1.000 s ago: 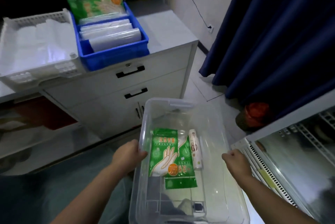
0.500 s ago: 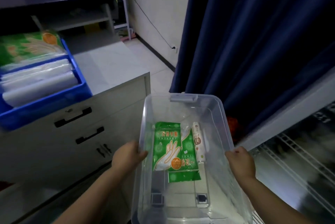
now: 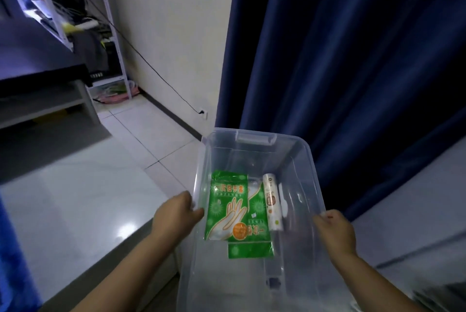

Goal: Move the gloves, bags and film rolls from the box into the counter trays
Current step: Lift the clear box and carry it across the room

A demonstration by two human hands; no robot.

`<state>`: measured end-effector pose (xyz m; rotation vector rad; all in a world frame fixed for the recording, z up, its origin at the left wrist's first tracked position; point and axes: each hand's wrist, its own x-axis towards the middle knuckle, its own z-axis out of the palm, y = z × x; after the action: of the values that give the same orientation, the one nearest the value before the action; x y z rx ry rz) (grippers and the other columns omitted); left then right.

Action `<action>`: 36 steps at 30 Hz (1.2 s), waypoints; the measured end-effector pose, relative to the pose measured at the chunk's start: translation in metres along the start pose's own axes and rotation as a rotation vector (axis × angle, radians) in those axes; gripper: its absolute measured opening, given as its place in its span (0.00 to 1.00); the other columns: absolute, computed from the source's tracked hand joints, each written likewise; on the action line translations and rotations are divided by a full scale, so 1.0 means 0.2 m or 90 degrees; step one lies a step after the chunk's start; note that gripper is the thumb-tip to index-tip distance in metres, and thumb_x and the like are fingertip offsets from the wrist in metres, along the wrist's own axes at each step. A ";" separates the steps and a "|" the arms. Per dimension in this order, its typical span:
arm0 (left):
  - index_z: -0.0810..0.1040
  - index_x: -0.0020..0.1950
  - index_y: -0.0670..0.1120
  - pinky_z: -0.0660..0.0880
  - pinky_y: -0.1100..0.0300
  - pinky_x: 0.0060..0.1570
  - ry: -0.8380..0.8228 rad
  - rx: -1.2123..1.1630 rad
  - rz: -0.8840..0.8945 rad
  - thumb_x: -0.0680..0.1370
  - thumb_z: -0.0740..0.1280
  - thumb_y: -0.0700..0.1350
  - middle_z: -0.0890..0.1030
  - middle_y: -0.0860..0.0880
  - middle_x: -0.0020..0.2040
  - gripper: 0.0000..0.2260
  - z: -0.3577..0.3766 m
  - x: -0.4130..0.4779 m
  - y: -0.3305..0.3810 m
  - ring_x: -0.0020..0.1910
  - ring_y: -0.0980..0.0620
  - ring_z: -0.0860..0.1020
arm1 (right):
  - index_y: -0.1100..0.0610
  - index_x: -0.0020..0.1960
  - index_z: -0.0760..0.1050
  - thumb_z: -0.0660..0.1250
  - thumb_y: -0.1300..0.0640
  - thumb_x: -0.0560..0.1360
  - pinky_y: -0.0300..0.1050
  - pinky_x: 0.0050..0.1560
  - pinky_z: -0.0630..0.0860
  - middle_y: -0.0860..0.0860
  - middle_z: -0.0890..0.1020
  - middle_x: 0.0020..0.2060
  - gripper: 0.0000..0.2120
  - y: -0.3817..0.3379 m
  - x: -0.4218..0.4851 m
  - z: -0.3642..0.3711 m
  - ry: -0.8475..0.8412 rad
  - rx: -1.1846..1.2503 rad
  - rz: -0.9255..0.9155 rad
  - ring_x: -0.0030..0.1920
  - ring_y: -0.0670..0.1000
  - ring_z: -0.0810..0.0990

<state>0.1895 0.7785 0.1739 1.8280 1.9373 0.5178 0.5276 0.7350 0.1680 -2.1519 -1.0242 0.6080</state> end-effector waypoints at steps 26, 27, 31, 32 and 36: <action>0.65 0.31 0.49 0.64 0.59 0.33 0.149 -0.025 -0.336 0.69 0.70 0.52 0.73 0.51 0.31 0.15 -0.14 1.82 -0.16 0.35 0.47 0.73 | 0.60 0.33 0.67 0.67 0.67 0.72 0.43 0.31 0.66 0.55 0.73 0.29 0.12 -1.42 1.92 1.31 -0.274 0.028 -0.170 0.29 0.52 0.70; 0.64 0.31 0.50 0.63 0.59 0.33 0.153 -0.018 -0.359 0.70 0.70 0.52 0.73 0.51 0.31 0.16 -0.15 1.85 -0.17 0.35 0.47 0.72 | 0.59 0.32 0.66 0.66 0.69 0.72 0.43 0.31 0.66 0.54 0.72 0.28 0.13 -1.48 1.95 1.37 -0.287 0.031 -0.186 0.29 0.51 0.68; 0.62 0.30 0.49 0.60 0.57 0.31 0.201 -0.001 -0.430 0.71 0.69 0.53 0.70 0.51 0.30 0.18 -0.22 1.99 -0.29 0.34 0.47 0.71 | 0.55 0.28 0.62 0.65 0.68 0.71 0.42 0.26 0.61 0.50 0.67 0.24 0.18 -1.74 2.03 1.64 -0.314 0.001 -0.240 0.25 0.48 0.63; 0.62 0.30 0.49 0.59 0.57 0.29 0.211 -0.007 -0.449 0.71 0.69 0.53 0.70 0.51 0.30 0.18 -0.24 2.04 -0.33 0.34 0.47 0.70 | 0.55 0.29 0.62 0.65 0.66 0.71 0.42 0.27 0.61 0.50 0.67 0.24 0.18 -1.80 2.05 1.72 -0.328 -0.009 -0.244 0.26 0.49 0.64; 0.65 0.31 0.49 0.64 0.59 0.31 0.244 -0.070 -0.501 0.70 0.69 0.52 0.72 0.50 0.31 0.16 -0.35 2.26 -0.56 0.35 0.46 0.73 | 0.56 0.31 0.63 0.65 0.62 0.73 0.42 0.30 0.64 0.52 0.70 0.27 0.15 -2.05 2.11 2.03 -0.378 -0.040 -0.262 0.28 0.51 0.67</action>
<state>0.0388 1.2244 0.1491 0.8071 2.5900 0.7024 0.3097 1.4161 0.1476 -1.7546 -1.7621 1.0446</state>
